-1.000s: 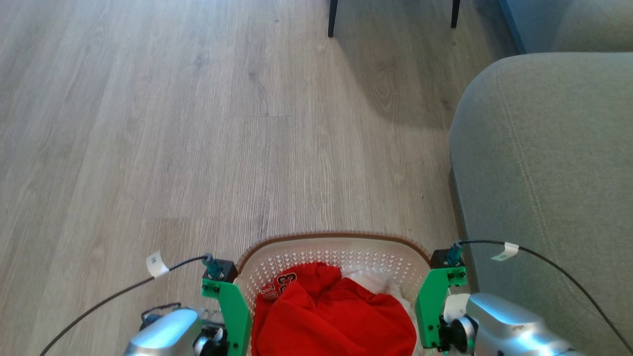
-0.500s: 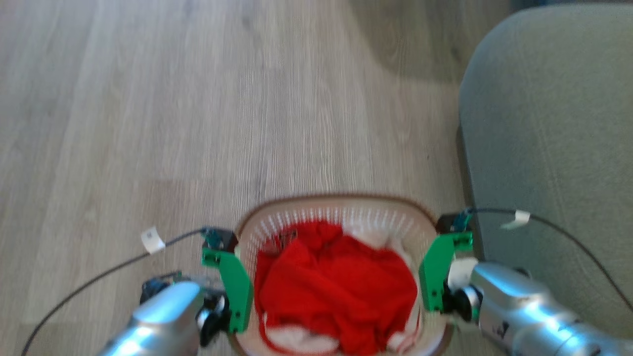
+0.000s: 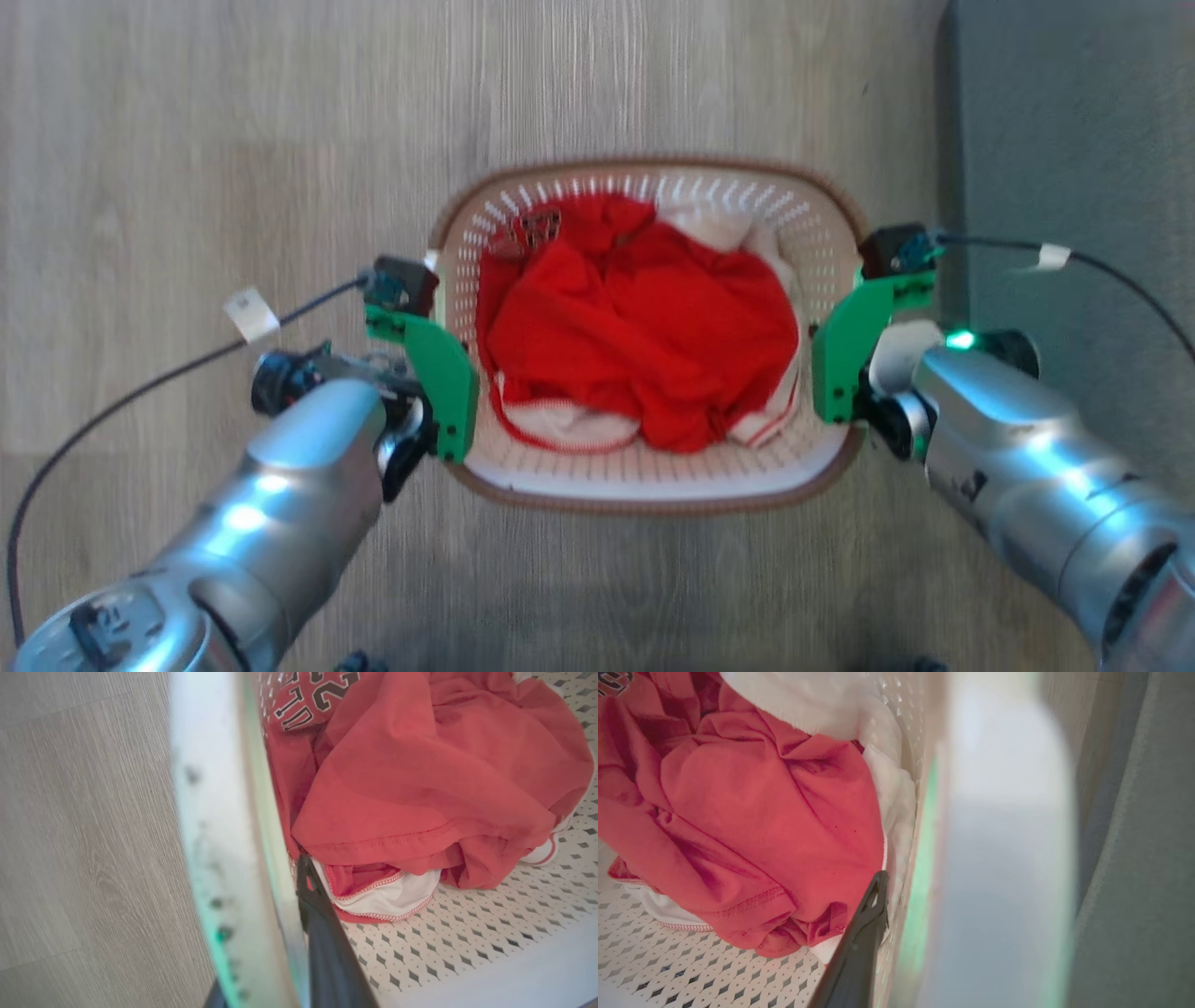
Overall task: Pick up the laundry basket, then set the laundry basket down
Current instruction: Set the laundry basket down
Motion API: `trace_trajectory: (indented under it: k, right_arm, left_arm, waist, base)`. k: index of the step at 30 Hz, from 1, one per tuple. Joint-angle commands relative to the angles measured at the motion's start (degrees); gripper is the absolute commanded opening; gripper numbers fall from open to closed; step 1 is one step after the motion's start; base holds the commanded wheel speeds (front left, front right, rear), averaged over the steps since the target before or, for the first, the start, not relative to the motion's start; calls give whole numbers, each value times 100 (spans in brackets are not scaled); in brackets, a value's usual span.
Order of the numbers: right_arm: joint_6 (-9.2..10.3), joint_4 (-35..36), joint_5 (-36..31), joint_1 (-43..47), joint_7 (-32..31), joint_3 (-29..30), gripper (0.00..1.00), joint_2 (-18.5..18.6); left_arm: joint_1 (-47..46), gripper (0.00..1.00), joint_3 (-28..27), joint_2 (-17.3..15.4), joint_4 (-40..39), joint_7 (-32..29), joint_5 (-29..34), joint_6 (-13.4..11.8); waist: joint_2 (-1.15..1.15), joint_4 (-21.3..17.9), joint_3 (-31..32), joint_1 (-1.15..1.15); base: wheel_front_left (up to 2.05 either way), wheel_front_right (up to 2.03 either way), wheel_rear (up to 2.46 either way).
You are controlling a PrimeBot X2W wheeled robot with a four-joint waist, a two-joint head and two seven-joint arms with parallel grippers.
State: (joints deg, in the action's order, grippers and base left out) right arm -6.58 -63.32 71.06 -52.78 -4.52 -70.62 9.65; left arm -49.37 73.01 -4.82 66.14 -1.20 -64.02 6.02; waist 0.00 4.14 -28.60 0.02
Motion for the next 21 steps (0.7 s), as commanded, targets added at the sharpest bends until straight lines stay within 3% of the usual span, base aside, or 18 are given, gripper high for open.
trace_trajectory:
  k: [1,10,21]
  right_arm:
    - [-91,151,-101,-113,163,-11,0,-82]
    - [-91,-49,-21,-544,642,157,0,-41]
    - [-91,-249,-94,-773,1058,124,0,-25]
  left_arm:
    - [-270,0,-82,123,-89,160,139,147]
    - [-818,0,-67,188,192,650,312,94]
    - [-1085,0,-23,193,-218,778,362,-113]
  waist:
    - [0,42,-684,-2]
    - [0,114,-1621,-2]
    - [0,193,-2251,-2]
  base:
    - [0,0,0]
    - [0,0,0]
    - [0,0,0]
